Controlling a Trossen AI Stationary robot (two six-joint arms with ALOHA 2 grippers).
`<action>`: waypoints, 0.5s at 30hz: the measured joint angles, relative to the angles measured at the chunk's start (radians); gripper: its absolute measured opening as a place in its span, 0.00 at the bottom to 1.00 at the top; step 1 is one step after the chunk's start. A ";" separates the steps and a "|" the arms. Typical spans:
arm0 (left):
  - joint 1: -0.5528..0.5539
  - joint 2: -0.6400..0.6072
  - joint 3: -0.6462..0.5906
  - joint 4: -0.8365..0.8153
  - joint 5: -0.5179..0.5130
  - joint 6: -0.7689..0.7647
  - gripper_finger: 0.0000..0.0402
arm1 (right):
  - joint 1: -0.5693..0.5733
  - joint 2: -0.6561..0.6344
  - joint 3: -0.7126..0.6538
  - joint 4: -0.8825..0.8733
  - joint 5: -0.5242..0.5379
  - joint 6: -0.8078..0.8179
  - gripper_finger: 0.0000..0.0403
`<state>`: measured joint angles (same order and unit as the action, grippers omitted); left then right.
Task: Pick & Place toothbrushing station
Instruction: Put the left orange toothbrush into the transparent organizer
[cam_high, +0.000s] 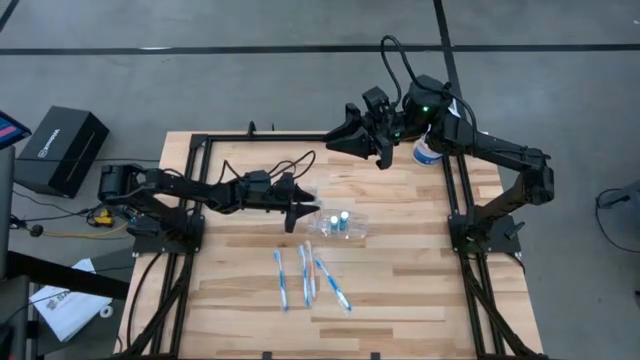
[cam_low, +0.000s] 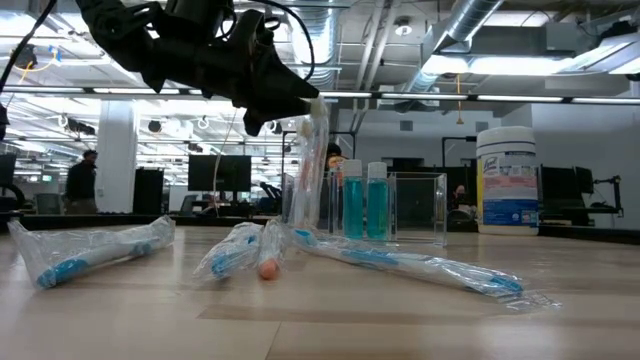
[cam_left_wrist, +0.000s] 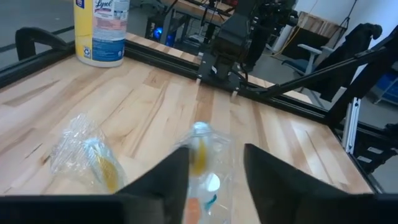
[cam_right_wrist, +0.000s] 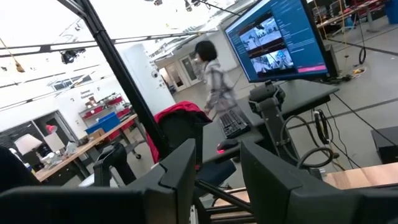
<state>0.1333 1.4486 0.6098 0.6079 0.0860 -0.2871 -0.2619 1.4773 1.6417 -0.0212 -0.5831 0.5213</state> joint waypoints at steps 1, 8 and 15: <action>0.000 -0.001 0.000 0.000 0.000 -0.005 0.40 | 0.000 0.000 0.000 0.000 0.000 0.000 0.29; -0.004 -0.026 -0.001 0.006 -0.001 0.010 0.55 | 0.000 0.000 0.000 0.000 0.000 0.000 0.29; -0.004 -0.139 0.024 0.009 -0.002 0.125 0.54 | 0.000 0.000 0.000 0.003 0.000 0.000 0.29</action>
<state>0.1297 1.3100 0.6335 0.6169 0.0845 -0.1624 -0.2619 1.4773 1.6417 -0.0177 -0.5831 0.5209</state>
